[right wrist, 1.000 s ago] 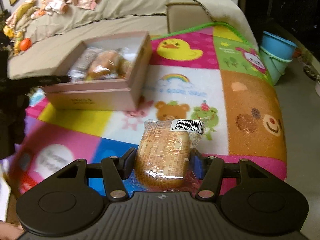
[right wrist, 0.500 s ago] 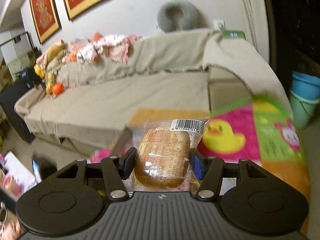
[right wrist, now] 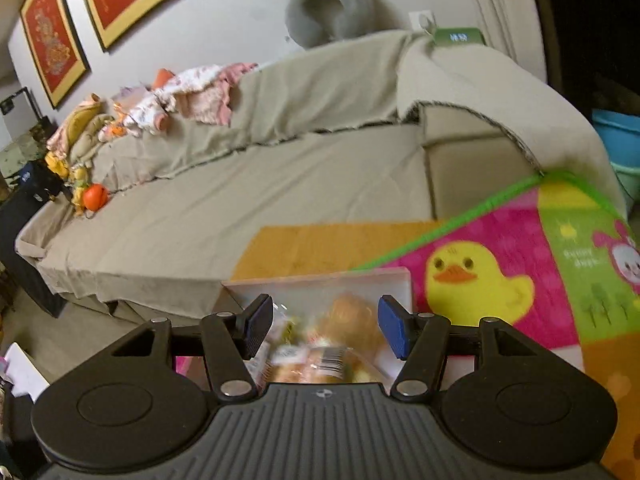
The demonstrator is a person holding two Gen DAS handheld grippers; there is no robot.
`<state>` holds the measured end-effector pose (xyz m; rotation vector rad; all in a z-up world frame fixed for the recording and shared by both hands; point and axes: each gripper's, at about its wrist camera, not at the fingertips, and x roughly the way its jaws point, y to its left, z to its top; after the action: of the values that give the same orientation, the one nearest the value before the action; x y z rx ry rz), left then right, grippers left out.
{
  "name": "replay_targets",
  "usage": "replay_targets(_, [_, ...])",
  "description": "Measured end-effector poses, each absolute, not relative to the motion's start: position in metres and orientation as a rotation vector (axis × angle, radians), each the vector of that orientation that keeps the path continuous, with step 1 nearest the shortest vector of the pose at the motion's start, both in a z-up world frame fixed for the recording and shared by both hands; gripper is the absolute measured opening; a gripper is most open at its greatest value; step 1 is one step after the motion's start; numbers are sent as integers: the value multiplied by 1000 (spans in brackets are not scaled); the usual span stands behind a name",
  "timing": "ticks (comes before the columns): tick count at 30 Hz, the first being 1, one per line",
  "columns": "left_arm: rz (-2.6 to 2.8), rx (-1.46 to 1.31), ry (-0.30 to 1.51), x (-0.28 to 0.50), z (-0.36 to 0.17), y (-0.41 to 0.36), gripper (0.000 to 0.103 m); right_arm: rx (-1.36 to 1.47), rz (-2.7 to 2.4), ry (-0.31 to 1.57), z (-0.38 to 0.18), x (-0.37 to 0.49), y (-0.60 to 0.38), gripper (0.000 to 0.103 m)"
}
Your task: Organize objects
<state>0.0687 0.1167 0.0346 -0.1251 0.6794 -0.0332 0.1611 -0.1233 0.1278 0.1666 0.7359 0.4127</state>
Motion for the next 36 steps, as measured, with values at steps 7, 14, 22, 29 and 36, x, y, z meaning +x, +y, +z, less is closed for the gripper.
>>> replay_targets(7, [-26,-114,676,71,36,113,17,-62,470,708,109,98,-138,72])
replay_targets(14, [-40,-60,704,99,32,78,17,-317,440,721,50,41,-135,76])
replay_targets(22, [-42,86,663,162,25,60,56,-126,316,702,34,89,-152,74])
replay_targets(29, [50,138,612,163,37,66,58,-85,284,646,30,99,-146,75])
replay_targets(36, [54,127,447,66,72,53,56,-53,261,680,37,58,-167,103])
